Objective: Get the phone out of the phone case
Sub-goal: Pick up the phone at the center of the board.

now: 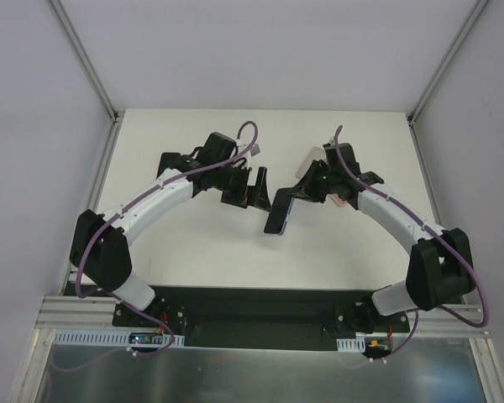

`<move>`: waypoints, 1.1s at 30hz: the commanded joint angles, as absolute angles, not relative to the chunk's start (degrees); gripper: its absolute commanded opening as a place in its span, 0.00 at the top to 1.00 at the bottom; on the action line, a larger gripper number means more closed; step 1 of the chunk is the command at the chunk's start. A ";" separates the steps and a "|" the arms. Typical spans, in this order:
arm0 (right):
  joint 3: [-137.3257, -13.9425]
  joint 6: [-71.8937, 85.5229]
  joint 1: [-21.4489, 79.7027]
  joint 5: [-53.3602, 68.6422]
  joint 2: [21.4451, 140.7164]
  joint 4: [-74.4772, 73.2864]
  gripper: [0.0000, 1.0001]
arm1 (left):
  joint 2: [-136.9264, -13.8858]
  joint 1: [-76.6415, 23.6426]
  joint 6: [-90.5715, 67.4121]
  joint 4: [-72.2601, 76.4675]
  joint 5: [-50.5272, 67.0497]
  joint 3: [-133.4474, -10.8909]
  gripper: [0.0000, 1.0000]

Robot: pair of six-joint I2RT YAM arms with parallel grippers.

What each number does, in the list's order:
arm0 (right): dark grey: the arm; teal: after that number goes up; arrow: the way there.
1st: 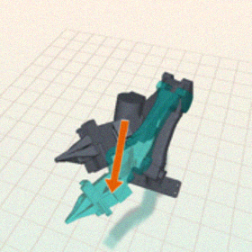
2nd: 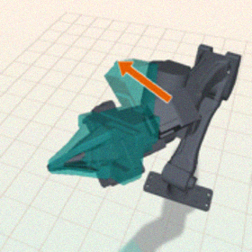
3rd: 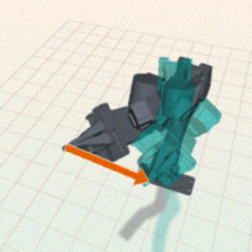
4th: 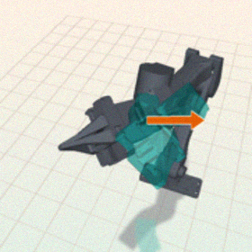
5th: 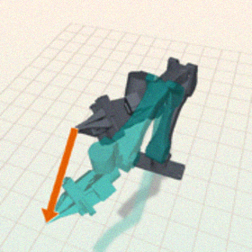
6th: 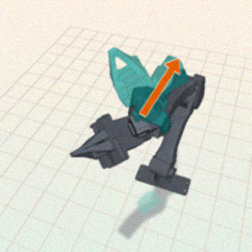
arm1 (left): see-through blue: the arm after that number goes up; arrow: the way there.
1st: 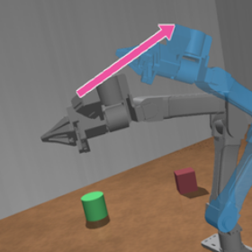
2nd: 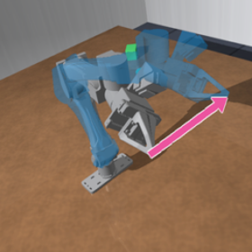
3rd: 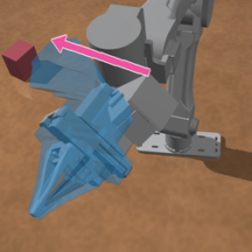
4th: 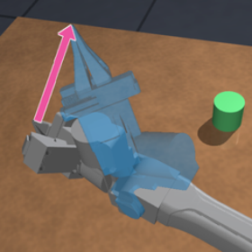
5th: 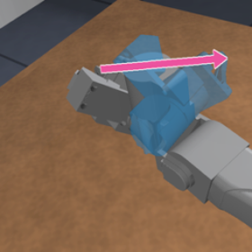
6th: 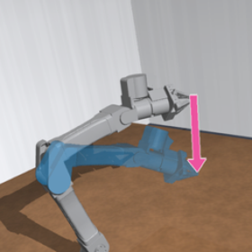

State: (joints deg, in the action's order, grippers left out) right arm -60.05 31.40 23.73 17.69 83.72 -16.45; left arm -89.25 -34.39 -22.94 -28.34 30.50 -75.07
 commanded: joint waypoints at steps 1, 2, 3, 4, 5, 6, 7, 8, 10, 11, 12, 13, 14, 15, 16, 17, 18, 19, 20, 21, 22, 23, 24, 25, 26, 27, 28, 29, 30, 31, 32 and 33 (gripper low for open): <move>-56.63 29.97 22.85 23.54 77.71 -7.87 0.99 | -87.55 -31.48 -24.15 -23.75 36.81 -70.59 0.03; -55.64 29.97 22.59 25.21 77.17 -5.82 0.99 | -87.10 -29.12 -25.04 -21.99 41.52 -69.27 0.03; -54.94 29.88 21.80 29.49 76.99 -3.63 0.99 | -86.49 -28.22 -26.09 -17.71 43.83 -66.56 0.04; -54.32 29.97 21.54 31.45 76.99 -0.30 0.99 | -85.53 -27.52 -27.41 -15.58 46.12 -65.40 0.03; -53.62 29.88 21.36 33.12 76.99 1.56 0.99 | -85.17 -26.90 -27.86 -13.73 50.84 -64.43 0.04; -53.35 30.06 21.18 36.44 77.25 3.24 0.99 | -85.08 -26.55 -28.38 -10.06 52.54 -62.94 0.03; -53.26 30.32 21.09 37.78 77.69 5.60 0.99 | -84.99 -26.28 -29.78 -8.37 54.47 -62.23 0.03; -53.09 30.84 21.09 39.10 78.04 6.84 0.99 | -84.90 -26.11 -30.75 -6.17 56.06 -61.53 0.04; -52.91 31.64 21.09 42.62 78.40 10.61 0.99 | -85.16 -25.67 -33.90 -0.56 59.58 -59.42 0.04; -52.82 32.86 21.09 43.58 78.49 12.03 0.99 | -85.43 -25.49 -35.06 1.39 60.37 -58.81 0.04; -52.74 33.22 21.09 45.25 78.57 13.17 0.99 | -85.69 -25.31 -36.37 3.41 62.64 -57.23 0.05; -52.82 33.74 21.09 46.05 78.92 14.75 0.99 | -86.22 -24.96 -39.87 9.00 63.62 -56.43 0.05; -52.82 34.01 21.01 46.75 79.01 15.55 0.99 | -86.39 -24.96 -41.90 11.92 64.68 -55.47 0.05; -52.82 34.80 21.09 47.98 79.27 16.17 0.99 | -86.66 -24.87 -44.10 15.96 65.64 -53.54 0.07; -52.82 35.07 21.09 48.34 79.45 17.13 0.99 | -87.10 -24.79 -49.60 20.00 67.22 -52.39 0.08; -52.91 35.16 21.01 48.86 79.71 17.57 0.99 | -87.45 -24.79 -52.44 28.57 67.85 -51.34 0.09; -52.82 35.68 21.01 49.56 79.98 17.93 0.99 | -87.71 -24.79 -57.43 32.04 68.11 -49.68 0.12; -52.82 36.12 21.09 50.01 80.33 18.97 0.99 | -88.24 -24.79 -59.66 35.21 68.46 -49.05 0.14; -52.65 36.91 21.09 50.53 80.85 19.94 0.99 | -88.59 -24.79 -61.59 41.33 68.64 -48.61 0.17; -52.47 37.87 21.09 51.58 81.29 21.17 0.99 | -88.94 -24.79 -63.44 43.66 68.73 -47.91 0.19; -52.21 40.06 21.09 52.11 82.43 23.88 0.99 | -89.64 -24.79 -66.85 46.47 68.90 -47.64 0.24; -52.03 41.21 21.18 52.73 83.22 25.30 0.99 | -90.00 -24.79 -68.80 49.10 68.99 -47.38 0.26; -51.86 42.35 21.18 53.52 83.93 26.79 0.99 | -90.44 -24.79 -71.95 53.83 69.17 -47.20 0.29; -51.59 44.36 21.27 53.87 85.41 29.33 0.99 | -91.14 -24.79 -73.11 55.44 69.26 -47.20 0.34; -51.42 45.08 21.18 54.31 86.13 30.57 0.99 | -91.49 -24.79 -74.26 56.85 69.26 -47.20 0.38; -51.33 46.04 21.36 54.23 86.65 31.54 0.99 | -91.67 -24.79 -75.66 58.61 69.26 -47.28 0.41; -51.24 46.92 21.44 54.23 87.62 32.94 0.99 | -91.84 -24.79 -76.11 59.32 69.17 -47.29 0.46; -51.24 47.28 21.45 54.14 88.06 33.39 0.98 | -91.85 -24.79 -76.46 59.59 69.08 -47.29 0.49; -51.24 47.55 21.62 54.14 88.41 33.83 0.99 | -91.93 -24.79 -76.55 59.68 69.08 -47.29 0.51; -51.24 47.64 21.62 54.05 88.94 34.10 0.99 | -91.76 -24.79 -76.73 59.68 69.08 -47.46 0.53; -51.41 47.90 21.88 53.97 89.21 34.10 0.98 | -91.76 -24.79 -76.73 59.59 69.08 -47.55 0.59; -51.42 47.90 22.06 53.96 89.30 34.19 0.99 | -91.67 -24.79 -76.82 59.50 69.08 -47.64 0.63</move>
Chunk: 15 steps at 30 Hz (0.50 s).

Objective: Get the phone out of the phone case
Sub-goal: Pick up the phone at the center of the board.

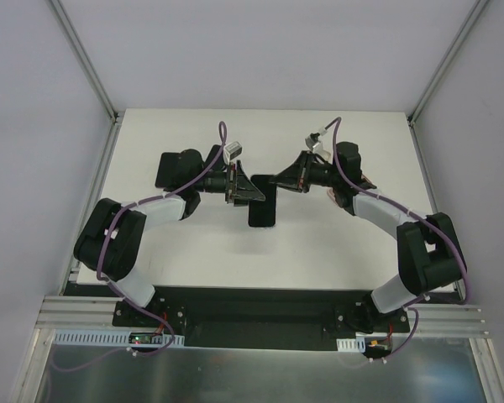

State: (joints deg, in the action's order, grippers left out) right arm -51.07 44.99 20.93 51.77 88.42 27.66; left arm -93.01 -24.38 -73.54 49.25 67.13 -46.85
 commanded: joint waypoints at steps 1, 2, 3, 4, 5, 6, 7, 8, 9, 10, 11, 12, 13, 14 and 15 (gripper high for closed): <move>-51.42 47.99 22.06 53.79 89.30 34.10 0.99 | -91.67 -24.79 -76.90 59.50 69.00 -47.72 0.65; -51.33 48.08 22.06 53.53 89.38 34.10 0.99 | -91.67 -24.79 -76.82 59.07 68.99 -47.99 0.77; -51.33 47.99 22.15 53.44 89.12 33.84 0.99 | -91.84 -24.79 -76.56 58.54 68.82 -48.25 0.81; -51.33 47.81 22.15 53.35 89.03 33.23 0.99 | -91.85 -24.79 -76.55 57.84 68.64 -48.43 0.86; -51.42 46.33 22.15 52.74 88.69 31.92 0.98 | -91.67 -24.79 -76.38 56.61 68.38 -48.86 0.93; -52.11 44.75 22.32 52.13 87.90 26.94 0.92 | -91.32 -24.79 -74.98 55.21 67.86 -49.13 1.00; -52.55 42.82 22.32 51.08 87.11 23.15 0.79 | -91.06 -24.79 -74.19 53.80 67.42 -49.30 1.00; -53.08 40.19 22.41 47.32 86.23 18.85 0.47 | -90.62 -24.79 -73.31 50.31 66.98 -49.65 1.00; -54.57 35.12 22.41 44.41 83.52 8.19 0.32 | -89.66 -24.79 -70.86 48.45 66.45 -49.83 1.00; -54.93 32.72 22.41 41.34 81.84 3.56 0.21 | -89.04 -24.61 -69.45 45.82 64.97 -50.01 1.00; -55.02 31.30 22.41 35.39 80.00 0.30 0.12 | -88.34 -24.52 -67.69 40.57 64.08 -50.62 1.00; -54.67 30.07 22.50 32.72 75.98 -4.70 0.08 | -86.76 -24.43 -63.93 37.30 63.20 -50.97 1.00; -53.88 29.71 22.59 30.52 74.02 -6.14 0.07 | -86.05 -24.26 -61.98 34.39 61.02 -51.24 1.00; -53.70 29.36 23.11 26.67 72.26 -7.63 0.06 | -85.44 -24.26 -60.14 29.49 60.04 -52.11 1.00; -53.70 28.75 23.55 24.89 69.46 -10.95 0.07 | -84.65 -24.26 -57.86 28.23 59.42 -52.47 1.00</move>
State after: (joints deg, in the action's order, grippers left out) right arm -52.12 36.01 22.50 39.20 80.95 4.45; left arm -90.94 -24.38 -68.34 38.65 63.68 -47.86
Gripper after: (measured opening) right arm 0.928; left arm 0.096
